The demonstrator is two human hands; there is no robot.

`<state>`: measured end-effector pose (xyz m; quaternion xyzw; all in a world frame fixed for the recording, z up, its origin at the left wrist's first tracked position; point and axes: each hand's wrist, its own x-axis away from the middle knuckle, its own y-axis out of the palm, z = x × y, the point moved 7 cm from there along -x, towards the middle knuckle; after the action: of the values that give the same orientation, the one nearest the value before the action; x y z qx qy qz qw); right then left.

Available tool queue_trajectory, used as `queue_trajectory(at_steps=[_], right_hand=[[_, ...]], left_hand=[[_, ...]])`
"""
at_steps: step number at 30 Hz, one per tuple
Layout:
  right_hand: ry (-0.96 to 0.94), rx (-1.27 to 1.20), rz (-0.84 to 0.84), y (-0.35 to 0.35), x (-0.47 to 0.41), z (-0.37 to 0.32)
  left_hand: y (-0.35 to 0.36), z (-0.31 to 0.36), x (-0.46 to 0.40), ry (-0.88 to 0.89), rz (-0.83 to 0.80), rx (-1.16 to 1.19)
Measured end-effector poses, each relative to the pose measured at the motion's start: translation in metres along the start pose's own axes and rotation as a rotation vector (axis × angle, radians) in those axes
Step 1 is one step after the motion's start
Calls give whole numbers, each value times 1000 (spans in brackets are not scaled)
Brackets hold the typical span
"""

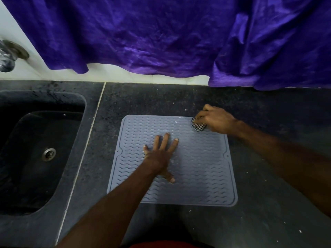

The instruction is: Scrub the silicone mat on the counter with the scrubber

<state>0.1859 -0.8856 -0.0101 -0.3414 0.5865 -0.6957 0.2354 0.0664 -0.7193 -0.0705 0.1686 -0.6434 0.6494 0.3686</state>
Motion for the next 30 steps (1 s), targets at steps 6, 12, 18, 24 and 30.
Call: queue_trajectory(at_steps=[6,12,18,24,30], right_hand=[[-11,-28,92,-15,-50,-50],[-27,22,47,-1,-18,-25],[53,-73,79,-14,-14,-7],[0,-37,75,-18,-65,-59],[5,-15,15,-6,-13,-4]], left_hand=[[1,0,-1,1,-18,14],[2,-1,-3,2,-14,14],[2,-1,-3,0,-9,7],[0,0,-1,-4,-17,7],[1,0,1,9,-2,14]])
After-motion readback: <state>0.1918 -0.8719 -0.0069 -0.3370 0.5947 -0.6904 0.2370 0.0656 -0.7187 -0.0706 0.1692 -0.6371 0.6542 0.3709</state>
